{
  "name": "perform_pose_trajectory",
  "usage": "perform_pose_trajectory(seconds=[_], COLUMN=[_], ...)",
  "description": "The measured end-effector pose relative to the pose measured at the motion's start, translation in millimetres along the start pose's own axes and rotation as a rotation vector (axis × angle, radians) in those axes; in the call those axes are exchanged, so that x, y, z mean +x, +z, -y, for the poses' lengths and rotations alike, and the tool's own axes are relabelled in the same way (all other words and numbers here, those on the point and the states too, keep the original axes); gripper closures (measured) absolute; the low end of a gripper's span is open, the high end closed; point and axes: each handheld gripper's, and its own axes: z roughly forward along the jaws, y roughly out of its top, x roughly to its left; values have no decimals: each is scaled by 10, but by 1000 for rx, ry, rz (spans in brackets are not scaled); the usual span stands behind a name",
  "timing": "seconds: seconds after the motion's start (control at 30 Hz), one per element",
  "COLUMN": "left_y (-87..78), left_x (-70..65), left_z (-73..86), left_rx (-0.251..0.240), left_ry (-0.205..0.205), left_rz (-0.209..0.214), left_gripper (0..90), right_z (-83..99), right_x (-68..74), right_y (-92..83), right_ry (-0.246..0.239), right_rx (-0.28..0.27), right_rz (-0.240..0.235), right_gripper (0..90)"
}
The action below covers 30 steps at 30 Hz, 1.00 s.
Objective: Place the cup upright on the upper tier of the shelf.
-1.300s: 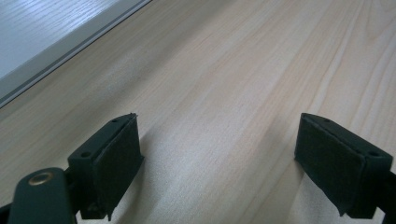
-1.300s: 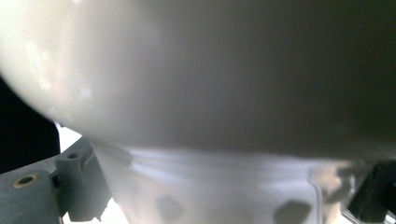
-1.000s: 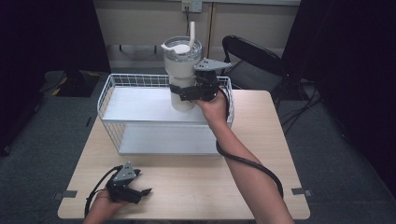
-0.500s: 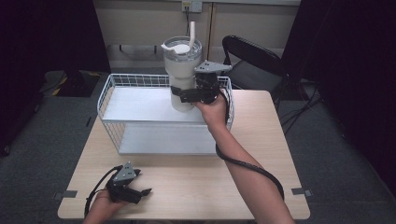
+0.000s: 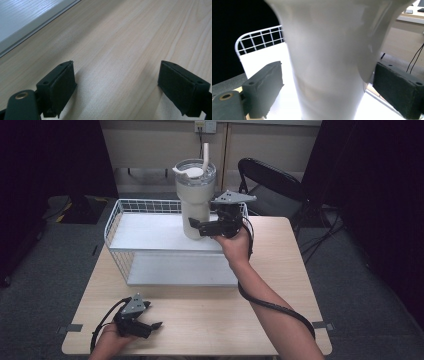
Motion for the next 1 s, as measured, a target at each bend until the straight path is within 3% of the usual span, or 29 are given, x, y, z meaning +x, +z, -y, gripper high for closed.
perform_pose_trajectory(seconds=[0.1,1.0], left_y=[1,0], left_x=[-2,0], left_z=[0,1], left_rx=[-1,2], left_ry=[0,2], left_rz=[-1,-1], left_gripper=[136,137], right_z=[13,227], right_x=[26,311], right_y=[-84,-588], right_ry=[-18,-97], right_rx=[0,41], right_rz=[0,-154], right_gripper=[91,97])
